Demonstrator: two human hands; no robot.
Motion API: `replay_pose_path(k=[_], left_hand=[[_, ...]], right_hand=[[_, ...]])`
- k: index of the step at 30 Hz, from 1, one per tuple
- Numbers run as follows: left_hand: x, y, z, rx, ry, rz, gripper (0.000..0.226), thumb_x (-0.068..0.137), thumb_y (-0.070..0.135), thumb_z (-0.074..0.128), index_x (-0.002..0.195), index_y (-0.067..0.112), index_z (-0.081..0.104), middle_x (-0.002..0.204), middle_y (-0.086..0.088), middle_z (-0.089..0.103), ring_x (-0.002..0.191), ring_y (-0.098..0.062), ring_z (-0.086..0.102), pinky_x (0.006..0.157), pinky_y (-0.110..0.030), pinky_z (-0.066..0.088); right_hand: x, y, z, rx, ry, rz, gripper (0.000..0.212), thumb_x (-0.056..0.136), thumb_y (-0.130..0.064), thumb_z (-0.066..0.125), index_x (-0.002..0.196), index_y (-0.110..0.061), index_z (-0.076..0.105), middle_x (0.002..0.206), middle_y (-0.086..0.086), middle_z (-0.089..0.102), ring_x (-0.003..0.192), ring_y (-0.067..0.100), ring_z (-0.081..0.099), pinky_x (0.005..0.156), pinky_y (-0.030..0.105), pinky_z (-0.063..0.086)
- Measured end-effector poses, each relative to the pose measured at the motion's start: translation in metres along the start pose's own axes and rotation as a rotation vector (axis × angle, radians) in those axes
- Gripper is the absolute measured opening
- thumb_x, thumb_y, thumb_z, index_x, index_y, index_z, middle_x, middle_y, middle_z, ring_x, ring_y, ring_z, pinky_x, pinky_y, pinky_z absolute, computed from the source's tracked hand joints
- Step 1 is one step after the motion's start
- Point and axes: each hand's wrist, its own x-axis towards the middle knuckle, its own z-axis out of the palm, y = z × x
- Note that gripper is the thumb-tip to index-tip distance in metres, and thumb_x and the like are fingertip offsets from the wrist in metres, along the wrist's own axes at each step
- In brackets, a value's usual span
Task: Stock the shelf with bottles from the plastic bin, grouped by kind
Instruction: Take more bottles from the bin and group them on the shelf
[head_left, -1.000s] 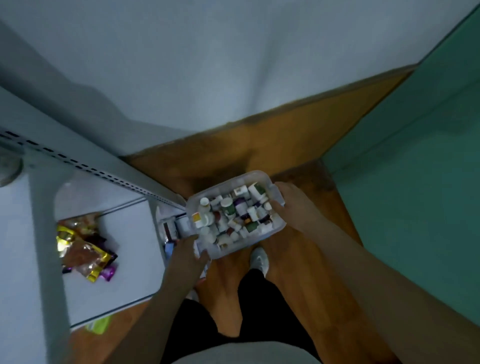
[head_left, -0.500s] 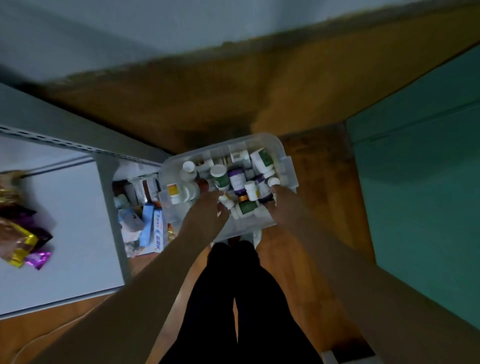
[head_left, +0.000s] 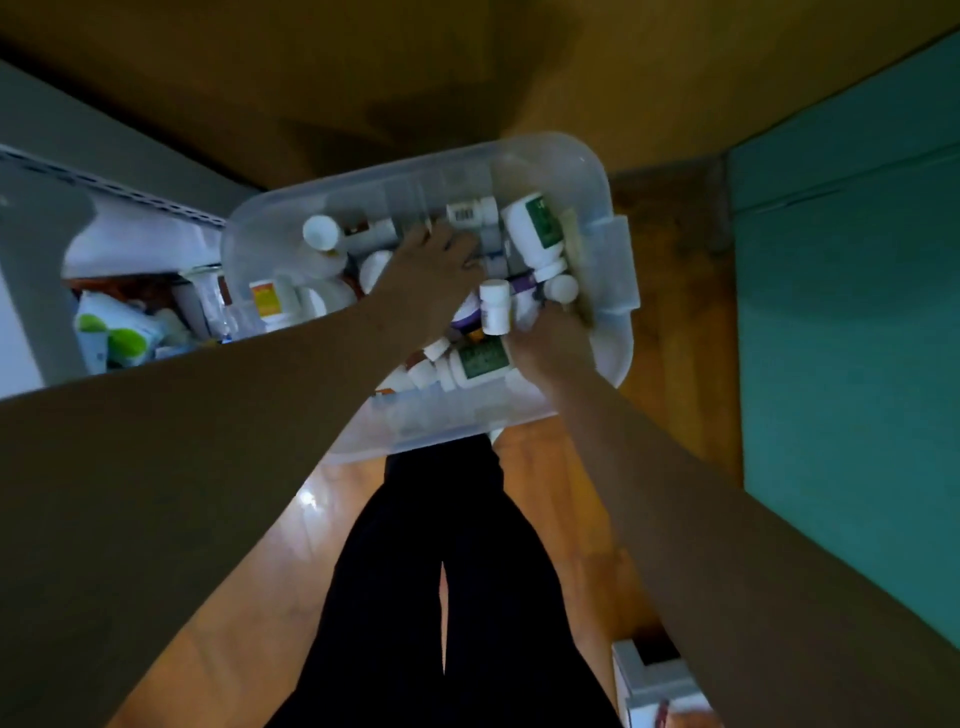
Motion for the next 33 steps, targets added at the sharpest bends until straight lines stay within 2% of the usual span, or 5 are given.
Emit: replay_pose_path(k=[7, 16, 21, 30, 33], left_hand=[[-0.022, -0.02, -0.037, 0.134, 0.014, -0.065, 0.051, 0.084, 0.039, 0.071, 0.129, 0.02, 0.058, 0.134, -0.006, 0.054, 0.123, -0.028, 0.046, 0.109, -0.042, 0.033], [-0.127, -0.042, -0.128, -0.437, -0.008, -0.443, 0.059, 0.081, 0.063, 0.064, 0.114, 0.014, 0.061, 0.109, -0.007, 0.063, 0.104, -0.026, 0.059, 0.084, -0.035, 0.044], [-0.204, -0.029, -0.202, -1.126, 0.208, -0.665, 0.038, 0.084, 0.054, 0.068, 0.083, 0.018, 0.055, 0.067, 0.003, 0.051, 0.063, -0.014, 0.052, 0.052, -0.026, 0.037], [-0.326, -0.01, -0.325, -1.51, 0.776, -0.799, 0.031, 0.091, 0.05, 0.061, 0.1, 0.021, 0.064, 0.081, 0.002, 0.067, 0.07, -0.011, 0.063, 0.055, -0.012, 0.044], [-0.355, -0.002, -0.357, -1.748, 0.988, -0.81, 0.028, 0.094, 0.048, 0.057, 0.098, 0.022, 0.069, 0.086, -0.002, 0.073, 0.082, -0.022, 0.07, 0.073, -0.029, 0.056]], right_hand=[[-0.028, -0.01, -0.013, -0.01, -0.03, 0.031, 0.052, 0.098, -0.043, 0.054, 0.13, -0.002, 0.05, 0.127, 0.014, 0.059, 0.117, 0.028, 0.057, 0.089, 0.034, 0.046], [-0.123, -0.028, -0.108, 0.164, 0.074, -0.076, 0.054, 0.094, -0.039, 0.062, 0.125, 0.002, 0.044, 0.112, 0.018, 0.063, 0.099, 0.032, 0.064, 0.067, 0.029, 0.04], [-0.199, -0.041, -0.167, 0.435, 0.131, -0.209, 0.045, 0.092, -0.039, 0.065, 0.12, -0.007, 0.051, 0.106, 0.01, 0.063, 0.095, 0.027, 0.062, 0.07, 0.029, 0.042], [-0.339, -0.086, -0.282, 0.834, -0.029, -0.616, 0.031, 0.082, -0.028, 0.078, 0.108, -0.035, 0.061, 0.111, -0.009, 0.065, 0.102, 0.011, 0.063, 0.086, 0.033, 0.055], [-0.372, -0.098, -0.311, 0.895, -0.113, -0.761, 0.034, 0.078, -0.03, 0.08, 0.108, -0.036, 0.064, 0.112, -0.008, 0.069, 0.107, 0.013, 0.064, 0.092, 0.034, 0.053]])
